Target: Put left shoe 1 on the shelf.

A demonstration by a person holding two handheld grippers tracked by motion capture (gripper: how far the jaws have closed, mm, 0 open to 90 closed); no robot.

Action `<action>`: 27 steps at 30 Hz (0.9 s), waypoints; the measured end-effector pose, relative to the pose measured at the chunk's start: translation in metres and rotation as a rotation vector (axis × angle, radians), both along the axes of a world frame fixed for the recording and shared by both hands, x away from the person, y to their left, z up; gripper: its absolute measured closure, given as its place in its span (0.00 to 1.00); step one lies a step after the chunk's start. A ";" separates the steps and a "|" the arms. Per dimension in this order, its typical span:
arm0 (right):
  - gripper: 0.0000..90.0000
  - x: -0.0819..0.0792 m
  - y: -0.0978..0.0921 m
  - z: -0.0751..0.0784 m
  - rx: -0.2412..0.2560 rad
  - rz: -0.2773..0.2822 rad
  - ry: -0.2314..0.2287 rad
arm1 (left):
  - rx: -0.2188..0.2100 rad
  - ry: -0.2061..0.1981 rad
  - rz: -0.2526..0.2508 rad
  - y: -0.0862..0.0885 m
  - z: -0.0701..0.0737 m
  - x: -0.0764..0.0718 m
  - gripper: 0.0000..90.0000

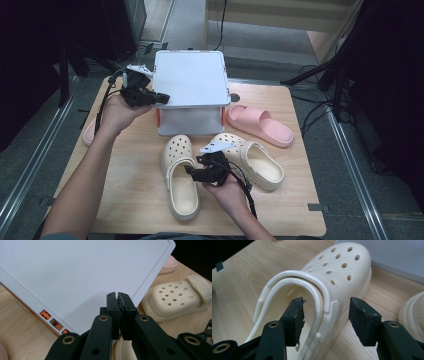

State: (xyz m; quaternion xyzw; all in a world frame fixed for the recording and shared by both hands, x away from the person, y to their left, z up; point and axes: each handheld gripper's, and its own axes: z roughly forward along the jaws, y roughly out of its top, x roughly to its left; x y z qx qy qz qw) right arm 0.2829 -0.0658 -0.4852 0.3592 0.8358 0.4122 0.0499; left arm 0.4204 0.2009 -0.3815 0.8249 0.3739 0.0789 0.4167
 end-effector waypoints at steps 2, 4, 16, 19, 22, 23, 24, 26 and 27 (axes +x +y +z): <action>0.53 0.002 0.004 -0.003 -0.011 0.002 0.008 | -0.002 -0.004 -0.002 -0.002 0.000 0.000 0.97; 0.55 0.004 0.008 -0.005 -0.017 0.003 0.007 | 0.000 -0.009 -0.007 -0.003 -0.001 0.001 0.97; 0.68 0.007 0.014 -0.004 -0.019 -0.046 0.003 | -0.008 -0.013 -0.012 -0.002 -0.002 0.002 0.97; 0.72 0.006 0.014 -0.003 -0.029 -0.064 -0.009 | -0.009 -0.013 -0.010 -0.002 -0.002 0.001 0.97; 0.77 0.005 0.013 -0.002 -0.040 -0.086 -0.023 | -0.011 -0.013 -0.012 -0.002 -0.002 0.002 0.97; 0.79 0.006 0.012 -0.002 -0.045 -0.098 -0.025 | -0.011 -0.015 -0.011 -0.002 -0.002 0.002 0.97; 0.80 0.007 0.011 -0.002 -0.043 -0.104 -0.025 | -0.014 -0.015 -0.012 -0.002 -0.002 0.002 0.97; 0.83 0.010 0.008 -0.001 -0.022 -0.124 -0.016 | -0.015 -0.013 -0.013 -0.001 -0.003 0.002 0.97; 0.84 0.010 0.008 -0.001 -0.024 -0.129 -0.023 | -0.015 -0.013 -0.013 -0.001 -0.003 0.002 0.97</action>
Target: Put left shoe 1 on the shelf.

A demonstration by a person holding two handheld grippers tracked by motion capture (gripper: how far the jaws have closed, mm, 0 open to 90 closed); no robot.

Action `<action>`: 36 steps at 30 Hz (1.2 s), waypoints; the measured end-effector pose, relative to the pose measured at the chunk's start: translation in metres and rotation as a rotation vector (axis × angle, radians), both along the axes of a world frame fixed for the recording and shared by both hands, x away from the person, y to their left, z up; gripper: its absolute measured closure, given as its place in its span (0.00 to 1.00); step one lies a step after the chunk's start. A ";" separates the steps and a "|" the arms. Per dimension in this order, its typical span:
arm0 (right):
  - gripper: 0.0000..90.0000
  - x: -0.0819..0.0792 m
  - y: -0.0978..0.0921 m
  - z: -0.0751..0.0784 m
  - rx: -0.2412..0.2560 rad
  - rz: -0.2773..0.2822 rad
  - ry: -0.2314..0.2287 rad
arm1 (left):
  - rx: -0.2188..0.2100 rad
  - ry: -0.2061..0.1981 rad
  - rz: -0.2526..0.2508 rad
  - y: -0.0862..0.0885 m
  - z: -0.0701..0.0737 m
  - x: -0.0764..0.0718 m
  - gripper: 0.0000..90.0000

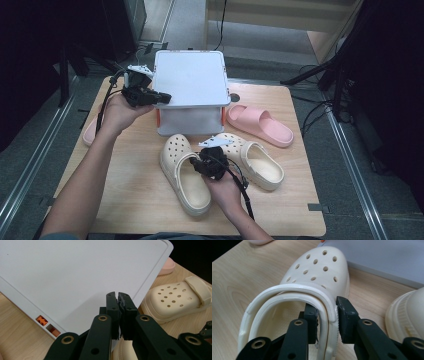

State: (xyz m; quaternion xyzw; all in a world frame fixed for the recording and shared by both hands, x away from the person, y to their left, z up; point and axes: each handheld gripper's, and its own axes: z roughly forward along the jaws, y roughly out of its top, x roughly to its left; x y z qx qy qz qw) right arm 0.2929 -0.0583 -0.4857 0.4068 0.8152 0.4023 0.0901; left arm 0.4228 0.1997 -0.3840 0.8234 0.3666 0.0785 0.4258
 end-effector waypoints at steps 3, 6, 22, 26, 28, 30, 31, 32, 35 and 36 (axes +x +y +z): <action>0.86 0.005 -0.003 0.003 0.027 -0.020 0.018 | 0.000 0.001 0.000 0.000 0.000 0.000 0.97; 0.86 0.011 -0.004 0.005 0.054 -0.029 0.023 | 0.000 0.001 0.001 0.000 0.000 0.000 0.97; 0.85 0.079 0.030 0.014 -0.037 -0.169 -0.067 | -0.012 0.007 -0.002 0.002 -0.001 0.001 0.97; 0.85 0.090 0.037 0.010 -0.024 -0.209 -0.072 | -0.018 0.009 -0.005 0.003 -0.001 0.001 0.97; 0.85 0.091 0.041 0.009 -0.034 -0.220 -0.091 | -0.019 0.009 -0.004 0.003 -0.001 0.002 0.97; 0.85 0.092 0.046 0.007 -0.045 -0.230 -0.105 | -0.021 0.009 -0.003 0.003 -0.001 0.002 0.97; 0.85 0.092 0.048 0.008 -0.045 -0.242 -0.106 | -0.021 0.009 -0.004 0.003 -0.001 0.002 0.97; 0.85 0.092 0.050 0.008 -0.043 -0.245 -0.107 | -0.022 0.009 -0.004 0.003 -0.001 0.002 0.97; 0.83 0.093 0.056 0.007 -0.031 -0.255 -0.109 | -0.022 0.009 -0.003 0.004 -0.001 0.002 0.97; 0.82 0.093 0.057 0.006 -0.022 -0.249 -0.105 | -0.022 0.008 -0.003 0.004 -0.001 0.002 0.97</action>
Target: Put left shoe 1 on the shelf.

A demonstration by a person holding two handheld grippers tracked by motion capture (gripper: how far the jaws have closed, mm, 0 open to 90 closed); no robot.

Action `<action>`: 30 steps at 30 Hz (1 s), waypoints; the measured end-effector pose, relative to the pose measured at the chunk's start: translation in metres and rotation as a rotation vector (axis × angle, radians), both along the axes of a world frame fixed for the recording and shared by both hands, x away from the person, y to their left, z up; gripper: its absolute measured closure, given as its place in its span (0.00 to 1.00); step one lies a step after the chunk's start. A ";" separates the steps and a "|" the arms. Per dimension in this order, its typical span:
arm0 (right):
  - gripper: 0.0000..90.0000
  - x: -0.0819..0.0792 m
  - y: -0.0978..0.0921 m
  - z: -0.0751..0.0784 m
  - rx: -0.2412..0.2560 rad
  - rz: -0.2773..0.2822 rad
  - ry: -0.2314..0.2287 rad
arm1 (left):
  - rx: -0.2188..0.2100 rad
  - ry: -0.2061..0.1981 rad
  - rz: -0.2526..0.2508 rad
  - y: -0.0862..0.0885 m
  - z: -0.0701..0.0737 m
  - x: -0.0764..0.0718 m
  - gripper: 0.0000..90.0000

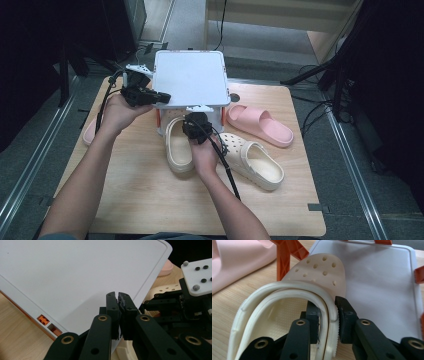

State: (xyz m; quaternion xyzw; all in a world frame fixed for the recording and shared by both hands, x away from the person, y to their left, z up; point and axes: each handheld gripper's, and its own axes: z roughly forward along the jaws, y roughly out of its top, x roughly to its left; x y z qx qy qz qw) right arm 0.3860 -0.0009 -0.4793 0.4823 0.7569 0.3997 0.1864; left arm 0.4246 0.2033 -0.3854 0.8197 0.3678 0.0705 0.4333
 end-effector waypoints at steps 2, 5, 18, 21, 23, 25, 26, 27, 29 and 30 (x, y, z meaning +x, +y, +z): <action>0.80 -0.001 0.002 -0.001 0.013 0.011 0.011 | -0.003 -0.001 0.000 0.000 0.000 0.000 0.97; 0.78 -0.003 0.001 0.000 0.017 0.019 0.021 | -0.003 -0.002 -0.002 0.000 0.000 0.000 0.97; 0.76 -0.036 -0.028 0.021 0.077 0.141 0.016 | 0.032 -0.018 0.014 -0.001 0.002 -0.002 0.96; 0.86 -0.048 -0.038 0.027 0.085 0.178 0.013 | 0.027 -0.014 0.018 0.000 0.002 -0.002 0.96; 0.92 -0.056 -0.044 0.026 0.086 0.212 0.021 | 0.033 -0.014 0.023 0.001 0.002 -0.002 0.96; 0.93 -0.065 -0.047 0.022 0.085 0.240 0.039 | 0.030 -0.011 0.028 0.002 0.002 -0.001 0.96; 0.94 -0.070 -0.047 0.018 0.081 0.252 0.050 | 0.031 -0.010 0.029 0.003 0.002 -0.001 0.96; 0.95 -0.074 -0.047 0.015 0.070 0.264 0.055 | 0.033 -0.009 0.026 0.003 0.002 -0.001 0.96; 0.98 -0.083 -0.047 0.008 0.054 0.284 0.062 | 0.031 -0.008 0.028 0.004 0.002 -0.002 0.96; 0.99 -0.087 -0.048 0.005 0.055 0.298 0.076 | 0.030 -0.006 0.029 0.004 0.002 -0.002 0.96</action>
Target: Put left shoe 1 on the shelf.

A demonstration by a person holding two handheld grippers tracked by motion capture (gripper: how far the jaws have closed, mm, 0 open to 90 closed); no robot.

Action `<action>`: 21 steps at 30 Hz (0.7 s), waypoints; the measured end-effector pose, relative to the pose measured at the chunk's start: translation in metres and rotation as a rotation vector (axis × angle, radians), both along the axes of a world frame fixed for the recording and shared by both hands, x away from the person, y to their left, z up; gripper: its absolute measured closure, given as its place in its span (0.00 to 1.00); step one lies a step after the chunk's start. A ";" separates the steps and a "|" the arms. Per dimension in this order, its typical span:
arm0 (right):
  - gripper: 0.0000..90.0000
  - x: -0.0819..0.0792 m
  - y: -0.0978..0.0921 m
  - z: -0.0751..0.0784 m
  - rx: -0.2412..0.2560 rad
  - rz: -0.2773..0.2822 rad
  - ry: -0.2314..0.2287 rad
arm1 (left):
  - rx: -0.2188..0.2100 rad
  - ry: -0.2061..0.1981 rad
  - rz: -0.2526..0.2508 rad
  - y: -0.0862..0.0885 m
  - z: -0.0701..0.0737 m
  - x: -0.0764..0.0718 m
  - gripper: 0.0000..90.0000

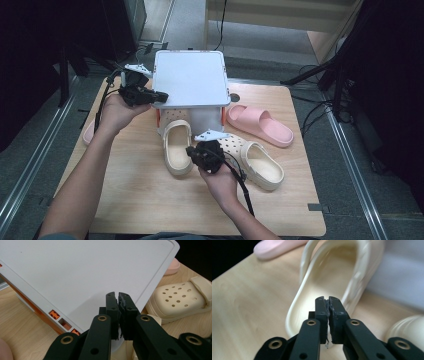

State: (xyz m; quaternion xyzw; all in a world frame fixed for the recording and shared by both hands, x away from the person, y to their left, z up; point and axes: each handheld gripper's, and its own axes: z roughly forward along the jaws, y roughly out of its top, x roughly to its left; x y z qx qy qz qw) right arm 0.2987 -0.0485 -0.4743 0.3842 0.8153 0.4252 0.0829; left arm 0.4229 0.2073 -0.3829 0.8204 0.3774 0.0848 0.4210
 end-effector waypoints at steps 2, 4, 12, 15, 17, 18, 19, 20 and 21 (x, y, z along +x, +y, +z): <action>1.00 -0.008 0.000 -0.006 0.006 0.027 0.021 | -0.007 0.001 0.000 0.001 0.000 0.000 0.96; 1.00 -0.016 0.000 -0.012 -0.005 0.054 0.029 | -0.011 0.004 0.001 0.002 -0.001 0.000 0.96; 1.00 -0.034 0.001 -0.035 -0.004 0.105 0.074 | -0.020 0.008 0.001 0.004 -0.001 0.000 0.96; 1.00 -0.032 0.005 -0.043 -0.007 0.120 0.098 | -0.024 0.010 0.003 0.005 -0.001 0.000 0.96; 1.00 -0.031 0.009 -0.046 -0.020 0.123 0.094 | -0.024 0.015 0.003 0.005 -0.001 0.000 0.96; 1.00 -0.029 0.011 -0.047 -0.025 0.125 0.089 | -0.024 0.014 0.003 0.005 -0.001 0.000 0.96; 1.00 -0.028 0.012 -0.047 -0.017 0.133 0.091 | -0.026 0.015 0.003 0.006 -0.001 0.000 0.96; 1.00 -0.027 0.014 -0.047 -0.022 0.140 0.087 | -0.024 0.014 0.004 0.006 -0.001 0.000 0.96; 1.00 -0.026 0.016 -0.046 -0.034 0.143 0.077 | -0.022 0.011 0.004 0.006 -0.001 0.000 0.96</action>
